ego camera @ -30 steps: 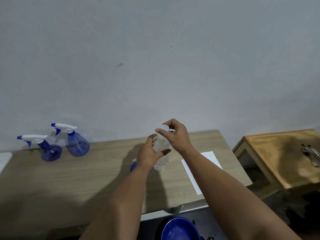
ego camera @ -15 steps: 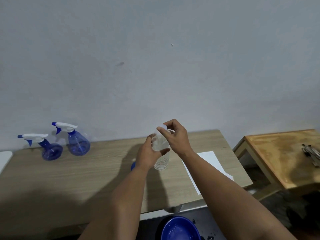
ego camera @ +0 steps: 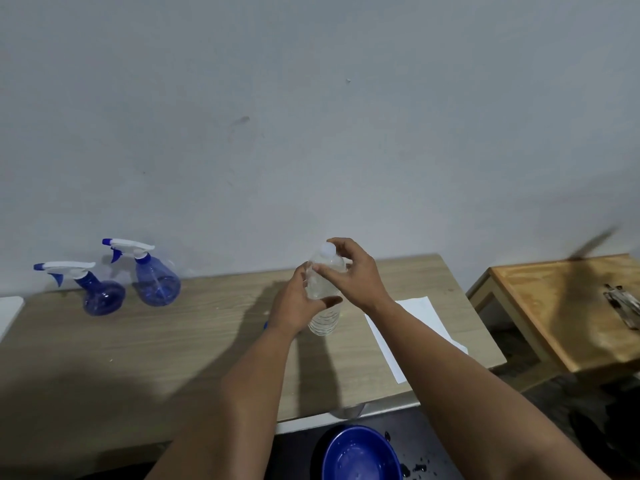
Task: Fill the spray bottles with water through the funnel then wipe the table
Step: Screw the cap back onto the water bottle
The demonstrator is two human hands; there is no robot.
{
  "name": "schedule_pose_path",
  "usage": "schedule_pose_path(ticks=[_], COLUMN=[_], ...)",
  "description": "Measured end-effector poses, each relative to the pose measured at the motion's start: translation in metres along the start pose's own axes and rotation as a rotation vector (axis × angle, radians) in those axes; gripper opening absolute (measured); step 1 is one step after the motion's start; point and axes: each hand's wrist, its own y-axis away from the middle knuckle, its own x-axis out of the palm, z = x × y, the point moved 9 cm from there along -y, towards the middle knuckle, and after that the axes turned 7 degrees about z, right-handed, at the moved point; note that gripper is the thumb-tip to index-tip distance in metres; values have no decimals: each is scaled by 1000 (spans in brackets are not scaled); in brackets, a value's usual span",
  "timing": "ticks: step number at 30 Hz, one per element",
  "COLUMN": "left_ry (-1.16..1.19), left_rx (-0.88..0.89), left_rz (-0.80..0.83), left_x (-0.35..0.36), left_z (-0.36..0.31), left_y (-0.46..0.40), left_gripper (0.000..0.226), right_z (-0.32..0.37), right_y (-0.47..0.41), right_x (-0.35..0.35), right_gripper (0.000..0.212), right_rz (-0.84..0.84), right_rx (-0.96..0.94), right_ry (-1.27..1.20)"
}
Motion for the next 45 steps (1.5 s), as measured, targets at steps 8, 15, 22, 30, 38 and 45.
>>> schedule_pose_path(ticks=[8,15,22,30,38,45], left_ry=[-239,-451,-589,-573,-597,-548], left_rx=[-166,-183,-80,-80,-89,-54], left_rz=[42,70,27,15,-40,-68], left_x=[-24,-17,-14,-31,-78,-91], left_z=[92,143,149,126,89,103], left_y=[12,2,-8,-24,-76,-116], left_gripper=[131,117,91,84,76,75], right_z=[-43,-78,-93,-87,-78,-78], right_y=[19,23,21,8,-42,-94], right_x=[16,33,49,50,53,61], right_gripper=[89,97,80,69,67,69], right_rz=[-30,-49,-80,-137,-158,-180], right_rx=[85,112,165,153,117,83], right_ry=[-5,-50,-45,7,30,-8])
